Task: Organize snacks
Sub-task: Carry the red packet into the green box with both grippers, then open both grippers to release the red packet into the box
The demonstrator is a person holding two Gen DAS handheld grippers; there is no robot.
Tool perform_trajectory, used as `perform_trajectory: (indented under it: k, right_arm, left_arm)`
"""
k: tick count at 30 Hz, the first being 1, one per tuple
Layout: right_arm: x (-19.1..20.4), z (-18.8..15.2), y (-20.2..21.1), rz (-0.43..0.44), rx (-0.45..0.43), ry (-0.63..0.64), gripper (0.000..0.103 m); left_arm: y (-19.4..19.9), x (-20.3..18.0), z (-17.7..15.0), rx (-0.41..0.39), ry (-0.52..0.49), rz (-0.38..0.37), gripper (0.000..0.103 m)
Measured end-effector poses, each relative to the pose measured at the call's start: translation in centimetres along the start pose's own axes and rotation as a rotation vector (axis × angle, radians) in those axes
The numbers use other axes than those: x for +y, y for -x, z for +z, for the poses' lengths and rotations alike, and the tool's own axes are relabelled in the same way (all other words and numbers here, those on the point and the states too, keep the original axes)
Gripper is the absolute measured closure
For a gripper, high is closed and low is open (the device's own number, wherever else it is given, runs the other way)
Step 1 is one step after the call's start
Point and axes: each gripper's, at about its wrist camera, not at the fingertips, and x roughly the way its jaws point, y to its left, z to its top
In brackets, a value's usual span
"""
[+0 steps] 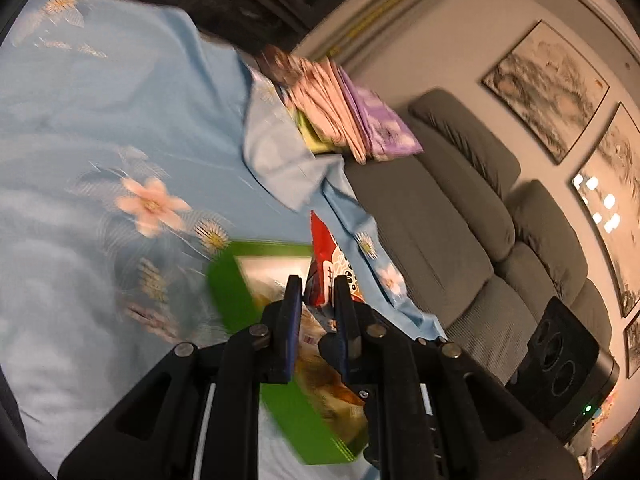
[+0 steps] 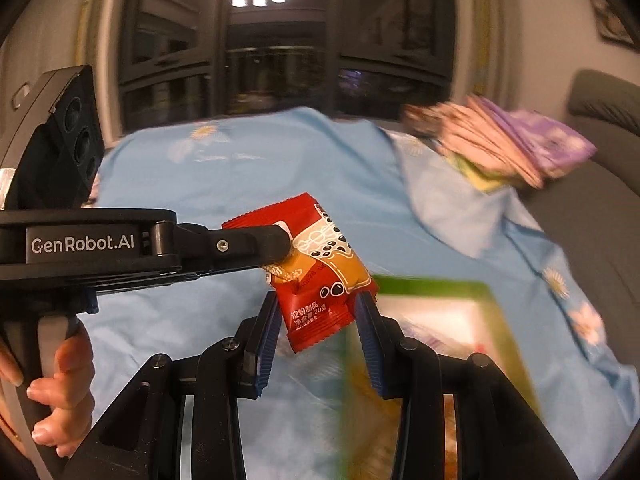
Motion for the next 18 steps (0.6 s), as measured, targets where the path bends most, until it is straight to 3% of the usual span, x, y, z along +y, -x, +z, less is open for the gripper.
perform_trajectory:
  k: [3,8,13,18]
  right_arm:
    - [-3.0,-1.3,0.6,-0.038,0.025,-0.031,0.063]
    - [-7.7,-3.7,-0.5,-0.060,0.086,-0.101,0.063]
    - [-9.6,-4.9,-2.9,-0.059,0.154,-0.142,0.063]
    - [-9.5,-6.1,-3.8,-0.047,0.177,-0.178,0.063]
  left_arm:
    - [-2.8,-1.6,-1.3,0.052,-0.004,-0.003,0.088]
    - [-7.6,-3.5,-3.0,0.115,-0.057,0.061,0.088]
    - [-10.5,-2.4,-3.9,0.183,-0.032,0.112,0.088]
    - [-11.8,-2.3,-4.5,0.188,-0.089,0.198,0.088]
